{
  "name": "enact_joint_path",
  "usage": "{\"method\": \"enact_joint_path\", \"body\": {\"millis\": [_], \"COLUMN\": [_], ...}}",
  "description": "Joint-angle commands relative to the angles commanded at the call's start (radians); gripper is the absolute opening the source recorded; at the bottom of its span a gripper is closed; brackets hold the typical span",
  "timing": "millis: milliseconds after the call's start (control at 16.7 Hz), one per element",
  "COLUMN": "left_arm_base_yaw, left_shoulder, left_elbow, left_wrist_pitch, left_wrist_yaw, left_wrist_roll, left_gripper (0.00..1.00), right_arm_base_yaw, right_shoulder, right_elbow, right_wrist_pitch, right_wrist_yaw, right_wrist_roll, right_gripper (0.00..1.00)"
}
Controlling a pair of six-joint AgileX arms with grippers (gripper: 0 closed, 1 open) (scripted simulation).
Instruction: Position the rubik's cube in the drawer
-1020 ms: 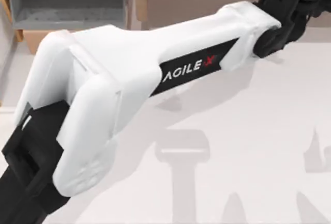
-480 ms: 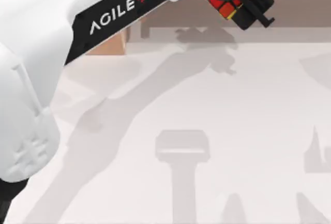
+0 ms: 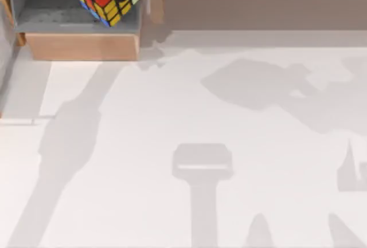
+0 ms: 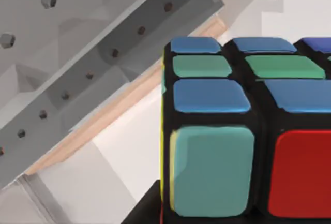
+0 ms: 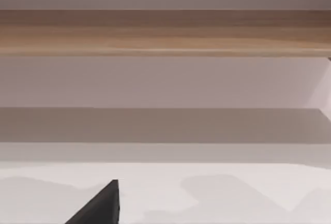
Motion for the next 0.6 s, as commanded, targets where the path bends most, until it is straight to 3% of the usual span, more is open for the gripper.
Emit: {"method": "enact_joint_path", "body": {"millis": [300,600], "left_arm_base_yaw": [0.315,0.578], "left_shoulder": [0.104,0.291], "left_elbow": [0.217,0.382], "left_wrist_pitch": [-0.206,-0.263], "left_wrist_yaw": [0.055,0.097], "left_wrist_roll": [0.007,-0.002], "left_gripper": [0.00,0.00], "right_arm_base_yaw": [0.000,0.000], "right_shoulder": [0.000,0.000], "right_elbow": [0.000,0.000], "right_wrist_pitch": [0.000,0.000], "right_wrist_yaw": [0.000,0.000], "right_wrist_roll": [0.000,0.000], "right_gripper": [1.00,1.00]}}
